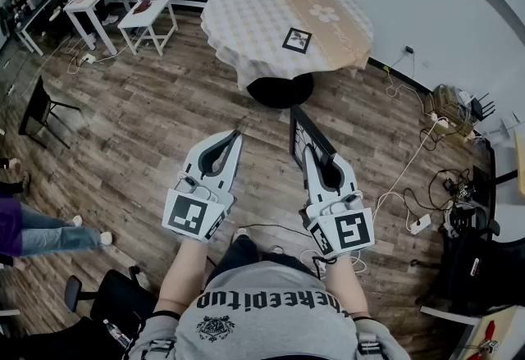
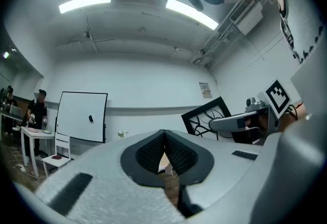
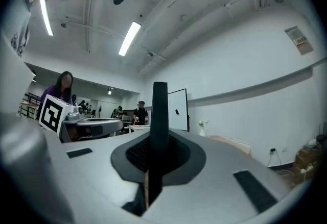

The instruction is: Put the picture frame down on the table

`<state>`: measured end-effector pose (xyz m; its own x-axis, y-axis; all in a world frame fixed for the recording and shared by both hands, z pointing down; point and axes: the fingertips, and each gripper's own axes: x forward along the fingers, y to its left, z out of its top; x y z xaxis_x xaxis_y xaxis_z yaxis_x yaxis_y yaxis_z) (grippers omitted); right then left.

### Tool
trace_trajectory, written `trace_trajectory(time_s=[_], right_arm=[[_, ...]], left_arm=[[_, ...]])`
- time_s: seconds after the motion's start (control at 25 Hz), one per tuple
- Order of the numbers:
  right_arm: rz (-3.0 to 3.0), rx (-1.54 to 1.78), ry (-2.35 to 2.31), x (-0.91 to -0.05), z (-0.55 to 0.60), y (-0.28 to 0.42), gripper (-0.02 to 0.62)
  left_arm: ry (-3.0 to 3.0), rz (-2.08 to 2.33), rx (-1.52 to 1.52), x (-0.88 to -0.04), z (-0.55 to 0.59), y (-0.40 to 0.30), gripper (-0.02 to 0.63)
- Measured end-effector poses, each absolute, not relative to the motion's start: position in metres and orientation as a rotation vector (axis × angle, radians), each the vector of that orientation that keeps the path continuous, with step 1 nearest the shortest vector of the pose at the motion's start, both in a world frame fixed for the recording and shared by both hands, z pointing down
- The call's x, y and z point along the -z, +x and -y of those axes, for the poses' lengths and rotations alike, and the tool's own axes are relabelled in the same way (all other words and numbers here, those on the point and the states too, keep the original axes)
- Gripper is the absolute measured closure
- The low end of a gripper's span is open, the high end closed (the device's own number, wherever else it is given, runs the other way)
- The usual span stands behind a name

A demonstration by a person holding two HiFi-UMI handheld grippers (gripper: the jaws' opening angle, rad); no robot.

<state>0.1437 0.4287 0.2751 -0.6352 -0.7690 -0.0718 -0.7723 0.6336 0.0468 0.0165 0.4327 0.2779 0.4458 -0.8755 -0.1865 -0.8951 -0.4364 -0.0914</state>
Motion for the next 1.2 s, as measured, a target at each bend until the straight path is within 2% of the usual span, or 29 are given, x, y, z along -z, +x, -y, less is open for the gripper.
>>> trace_trajectory(time_s=[0.64, 1.2], right_arm=[[-2.777, -0.123, -1.352, -0.272, -0.426, 0.142, 0.580], [-2.708, -0.046, -1.422, -0.286, -0.399, 0.107, 0.580]], left_arm=[[-2.534, -1.506, -0.158, -0.275, -0.425, 0.019, 0.592], [-2.570, -1.449, -0.193, -0.286, -0.385, -0.028, 0.592]])
